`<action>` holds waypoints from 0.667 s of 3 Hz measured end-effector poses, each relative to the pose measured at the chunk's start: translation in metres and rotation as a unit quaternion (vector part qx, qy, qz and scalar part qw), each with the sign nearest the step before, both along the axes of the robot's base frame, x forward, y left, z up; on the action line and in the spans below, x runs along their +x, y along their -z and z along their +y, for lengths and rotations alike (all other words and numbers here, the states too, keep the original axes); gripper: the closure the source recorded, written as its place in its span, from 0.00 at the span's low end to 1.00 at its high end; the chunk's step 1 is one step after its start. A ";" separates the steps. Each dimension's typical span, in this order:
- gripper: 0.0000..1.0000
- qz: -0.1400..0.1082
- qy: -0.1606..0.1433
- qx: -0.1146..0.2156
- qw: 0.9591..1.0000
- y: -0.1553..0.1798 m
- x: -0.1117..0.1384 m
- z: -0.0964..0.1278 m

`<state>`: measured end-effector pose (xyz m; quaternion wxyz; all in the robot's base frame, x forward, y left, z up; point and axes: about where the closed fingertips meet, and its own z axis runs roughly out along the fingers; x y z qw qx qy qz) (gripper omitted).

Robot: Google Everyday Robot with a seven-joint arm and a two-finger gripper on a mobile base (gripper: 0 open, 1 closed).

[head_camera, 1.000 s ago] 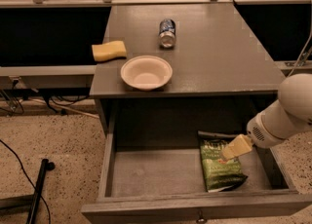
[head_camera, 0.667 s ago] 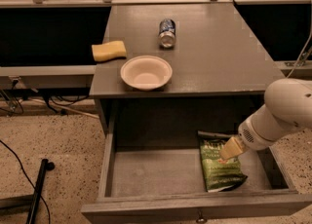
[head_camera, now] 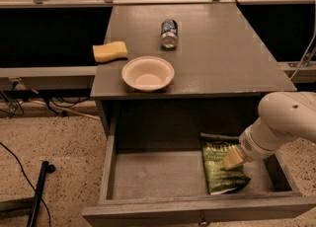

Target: Pick green jalapeno chip bag from top drawer and place on counter

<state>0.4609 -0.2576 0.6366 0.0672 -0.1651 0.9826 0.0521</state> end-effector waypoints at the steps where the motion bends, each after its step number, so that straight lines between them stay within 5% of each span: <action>1: 0.38 0.016 0.016 0.001 1.000 0.015 -0.005 -0.006; 2: 0.56 0.028 0.022 0.004 0.999 0.026 -0.009 -0.008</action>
Offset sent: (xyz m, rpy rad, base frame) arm -0.0127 -0.0093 -0.0370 0.0152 0.0829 -0.0607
